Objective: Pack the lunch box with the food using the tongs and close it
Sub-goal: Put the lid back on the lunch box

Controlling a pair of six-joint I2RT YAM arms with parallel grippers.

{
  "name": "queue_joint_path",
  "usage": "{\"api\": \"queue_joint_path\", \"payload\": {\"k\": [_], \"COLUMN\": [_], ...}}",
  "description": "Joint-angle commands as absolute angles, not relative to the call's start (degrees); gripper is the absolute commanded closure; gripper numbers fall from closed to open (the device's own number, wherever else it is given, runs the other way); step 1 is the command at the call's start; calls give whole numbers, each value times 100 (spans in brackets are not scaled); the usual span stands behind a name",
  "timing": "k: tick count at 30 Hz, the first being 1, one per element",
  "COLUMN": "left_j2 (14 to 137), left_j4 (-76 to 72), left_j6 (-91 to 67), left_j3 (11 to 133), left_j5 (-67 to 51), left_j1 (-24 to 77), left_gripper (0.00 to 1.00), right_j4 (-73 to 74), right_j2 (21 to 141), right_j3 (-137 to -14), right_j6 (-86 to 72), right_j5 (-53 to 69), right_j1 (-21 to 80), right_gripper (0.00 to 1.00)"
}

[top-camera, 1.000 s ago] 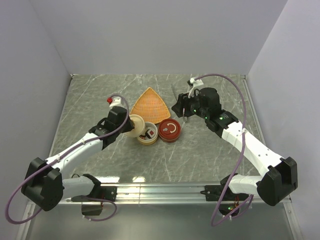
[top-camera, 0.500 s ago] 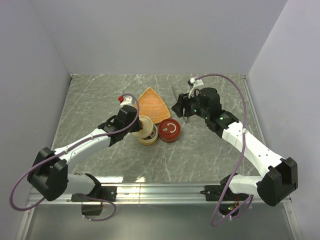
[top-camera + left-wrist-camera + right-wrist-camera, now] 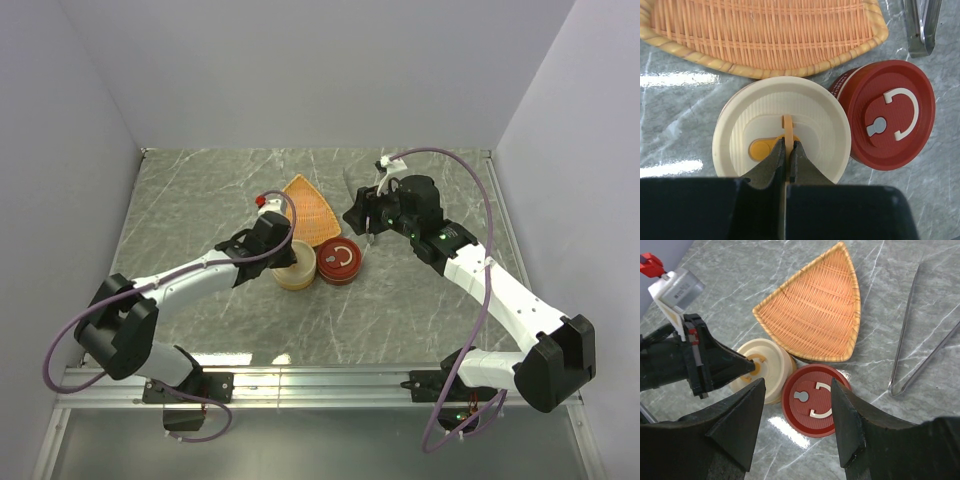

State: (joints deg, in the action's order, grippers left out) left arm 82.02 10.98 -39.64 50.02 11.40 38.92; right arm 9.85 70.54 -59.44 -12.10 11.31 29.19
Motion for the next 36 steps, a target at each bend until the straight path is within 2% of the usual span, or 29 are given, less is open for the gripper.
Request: {"api": "queue_joint_path", "payload": {"k": [1,25,28,29,31,32,36], "left_j2": [8288,8174,8174,8139,8095,8043,7980], "left_j4": [888,720,729,703,703,721,808], "left_j6": [-3867,-3911,-3902,-3902,-3894,-3894,-3902], "left_j3": [5291,4887,4869,4878,4852,4852,4852], "left_j5": [1055,1213,1178,1178,1178,1204,1318], "left_j1": [3964,4034,4034,4025,4034,4034,4034], "left_gripper": [100,100,93,87,82,74,61], "right_j4": [773,773,782,791,800,791,800], "right_j2": [6917,6978,6987,6996,7005,7005,7005], "right_j3": [-5906,-5889,-5897,-5897,-5897,-5889,-5897], "right_j6": [-1195,-1204,-1204,-1195,-1204,-1195,-1195], "right_j5": [1169,1187,1187,1187,1178,1186,1187], "right_j1": [2874,2874,2874,2874,2874,2874,2865], "right_gripper": [38,37,37,37,37,37,37]}}
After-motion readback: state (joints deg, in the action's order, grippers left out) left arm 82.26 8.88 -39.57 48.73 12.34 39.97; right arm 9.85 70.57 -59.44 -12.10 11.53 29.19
